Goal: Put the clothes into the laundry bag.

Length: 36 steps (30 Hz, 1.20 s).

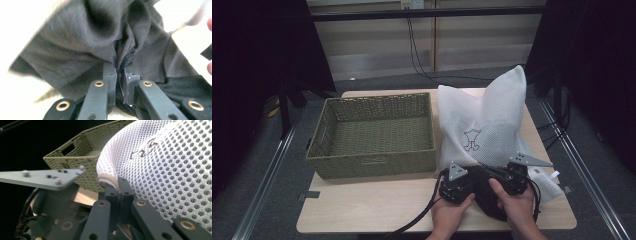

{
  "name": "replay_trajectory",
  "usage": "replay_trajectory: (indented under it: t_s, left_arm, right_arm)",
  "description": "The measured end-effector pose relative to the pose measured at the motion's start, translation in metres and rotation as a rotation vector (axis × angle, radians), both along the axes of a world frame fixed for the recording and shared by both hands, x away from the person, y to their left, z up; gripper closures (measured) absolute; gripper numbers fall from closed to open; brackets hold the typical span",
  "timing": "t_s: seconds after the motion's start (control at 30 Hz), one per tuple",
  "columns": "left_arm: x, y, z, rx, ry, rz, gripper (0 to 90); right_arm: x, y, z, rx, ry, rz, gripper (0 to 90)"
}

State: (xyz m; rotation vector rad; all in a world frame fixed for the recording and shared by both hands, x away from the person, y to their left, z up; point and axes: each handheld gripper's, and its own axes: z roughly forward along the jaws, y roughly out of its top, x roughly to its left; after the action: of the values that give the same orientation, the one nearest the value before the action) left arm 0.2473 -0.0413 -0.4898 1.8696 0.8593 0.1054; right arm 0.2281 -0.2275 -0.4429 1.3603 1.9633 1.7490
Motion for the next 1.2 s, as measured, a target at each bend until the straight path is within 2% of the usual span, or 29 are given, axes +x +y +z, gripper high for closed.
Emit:
replay_trajectory:
  t_s: [0.07,0.1,0.17,0.23,0.27,0.3,0.33,0.37,0.4,0.43,0.47,0.5,0.53,0.57,0.6,0.63,0.67,0.73,0.8,0.83,0.93,1.0,1.03,1.07,1.1,1.2]
  left_arm:
    - [-0.003,0.001,0.009,-0.069,-0.050,-0.020,83.7]
    - [-0.005,0.001,0.016,-0.110,-0.090,-0.017,83.8]
    - [-0.007,0.000,0.031,-0.165,-0.203,-0.034,83.8]
    - [-0.003,-0.003,0.038,-0.168,-0.227,-0.005,83.8]
    - [0.001,-0.005,0.037,-0.167,-0.235,0.049,83.8]
    - [0.006,-0.007,0.032,-0.120,-0.240,0.137,83.9]
    - [0.011,-0.006,0.026,-0.078,-0.240,0.171,84.0]
    - [0.020,-0.005,0.014,-0.037,-0.187,0.240,84.0]
    - [0.027,-0.002,0.005,-0.012,-0.132,0.237,83.8]
    - [0.034,0.001,-0.005,0.010,-0.047,0.240,83.5]
    - [0.039,0.007,-0.010,-0.001,0.013,0.216,82.9]
    - [0.038,0.011,-0.007,-0.038,0.013,0.177,81.9]
    - [0.035,0.011,-0.003,-0.039,-0.005,0.146,78.6]
    - [0.032,0.011,0.000,-0.043,-0.020,0.130,70.4]
    - [0.027,0.012,0.004,-0.036,-0.032,0.094,61.5]
    - [0.022,0.014,0.007,-0.025,-0.030,0.063,51.2]
    - [0.016,0.016,0.008,-0.032,-0.026,0.047,42.5]
    - [0.005,0.021,0.009,-0.045,-0.006,0.013,30.9]
    - [-0.007,0.022,0.007,-0.032,0.020,-0.014,25.5]
    - [-0.011,0.019,0.005,-0.010,0.039,-0.040,24.5]
    - [-0.017,-0.003,-0.006,0.106,0.068,-0.103,17.4]
    - [-0.017,-0.018,-0.010,0.199,0.087,-0.082,17.4]
    - [-0.016,-0.022,-0.009,0.230,0.065,-0.057,21.6]
    - [-0.015,-0.023,-0.008,0.250,0.059,-0.052,30.5]
    - [-0.013,-0.025,-0.008,0.258,0.054,-0.063,36.3]
    - [-0.007,-0.023,-0.006,0.204,0.069,-0.091,70.1]
  right_arm:
    - [-0.002,0.001,0.003,-0.008,-0.015,0.007,88.9]
    - [-0.004,0.002,0.005,-0.011,-0.032,0.013,88.8]
    - [-0.009,0.004,0.012,-0.012,-0.067,0.026,88.8]
    - [-0.015,0.005,0.019,-0.015,-0.110,0.034,88.9]
    - [-0.018,0.005,0.022,-0.015,-0.122,0.033,88.9]
    - [-0.020,0.005,0.024,-0.022,-0.128,0.032,88.9]
    - [-0.021,0.004,0.024,-0.038,-0.125,0.029,88.9]
    - [-0.020,0.004,0.022,-0.044,-0.116,0.028,88.9]
    - [-0.018,0.002,0.017,-0.041,-0.089,0.014,88.9]
    - [-0.016,0.000,0.013,-0.033,-0.069,0.005,88.9]
    - [-0.013,-0.003,0.008,-0.016,-0.041,0.001,88.9]
    - [-0.010,-0.006,0.005,-0.007,-0.021,-0.003,88.9]
    - [-0.007,-0.009,0.002,0.006,-0.008,-0.013,88.9]
    - [-0.004,-0.012,0.000,0.011,-0.004,-0.017,88.9]
    - [-0.003,-0.013,0.000,0.009,-0.001,-0.017,88.9]
    - [-0.001,-0.014,-0.001,0.012,0.003,-0.023,88.9]
    - [0.000,-0.014,-0.001,0.016,0.005,-0.023,88.9]
    - [0.000,-0.014,-0.001,0.013,0.005,-0.021,88.9]
    - [0.001,-0.013,-0.001,0.013,0.003,-0.021,88.9]
    - [0.001,-0.013,-0.001,0.009,0.003,-0.019,88.9]
    - [0.002,-0.009,-0.003,0.009,0.009,-0.015,88.8]
    - [0.003,-0.006,-0.004,0.006,0.012,-0.005,88.9]
    - [0.002,-0.004,-0.005,0.009,0.019,-0.007,88.8]
    - [0.002,-0.004,-0.006,0.000,0.015,-0.003,88.8]
    - [0.001,-0.003,-0.006,0.005,0.020,-0.004,88.9]
    - [0.003,-0.004,-0.008,0.005,0.023,-0.002,88.8]
